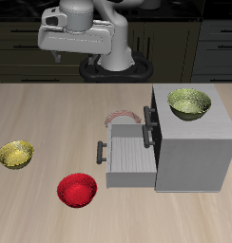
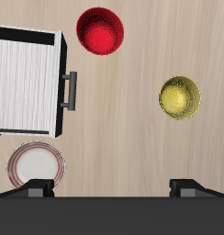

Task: Close the bottom drawer of the white cabinet and place the yellow bowl on the plate

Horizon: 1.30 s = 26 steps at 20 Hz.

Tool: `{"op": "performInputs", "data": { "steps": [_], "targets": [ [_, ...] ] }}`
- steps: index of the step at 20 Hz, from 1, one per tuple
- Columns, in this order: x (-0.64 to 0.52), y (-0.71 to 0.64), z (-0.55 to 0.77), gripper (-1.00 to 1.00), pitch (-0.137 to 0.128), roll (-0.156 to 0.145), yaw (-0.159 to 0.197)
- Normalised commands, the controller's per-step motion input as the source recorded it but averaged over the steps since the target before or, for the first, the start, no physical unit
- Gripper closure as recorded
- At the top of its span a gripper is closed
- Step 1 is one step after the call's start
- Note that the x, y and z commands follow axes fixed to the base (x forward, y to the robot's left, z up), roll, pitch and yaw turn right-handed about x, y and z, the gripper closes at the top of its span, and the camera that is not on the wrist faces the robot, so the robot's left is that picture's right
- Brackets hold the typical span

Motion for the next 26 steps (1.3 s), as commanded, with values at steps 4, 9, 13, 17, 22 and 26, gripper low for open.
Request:
{"op": "performInputs", "data": {
  "steps": [4, 9, 13, 17, 22, 26],
  "targets": [
    [0.38, -0.24, 0.07, -1.00, -0.001, -0.009, 0.037],
    [0.37, -0.28, 0.01, -1.00, 0.014, -0.019, -0.005],
    [0.35, -0.19, -0.01, -1.00, 0.026, 0.064, 0.012],
    [0.31, -0.08, 0.06, -1.00, -0.010, 0.053, 0.063],
    [0.29, 0.15, 0.03, -1.00, -0.007, 0.080, 0.206],
    [0.23, 0.00, -0.24, -1.00, 0.051, -0.078, 0.474]
  ]
}}
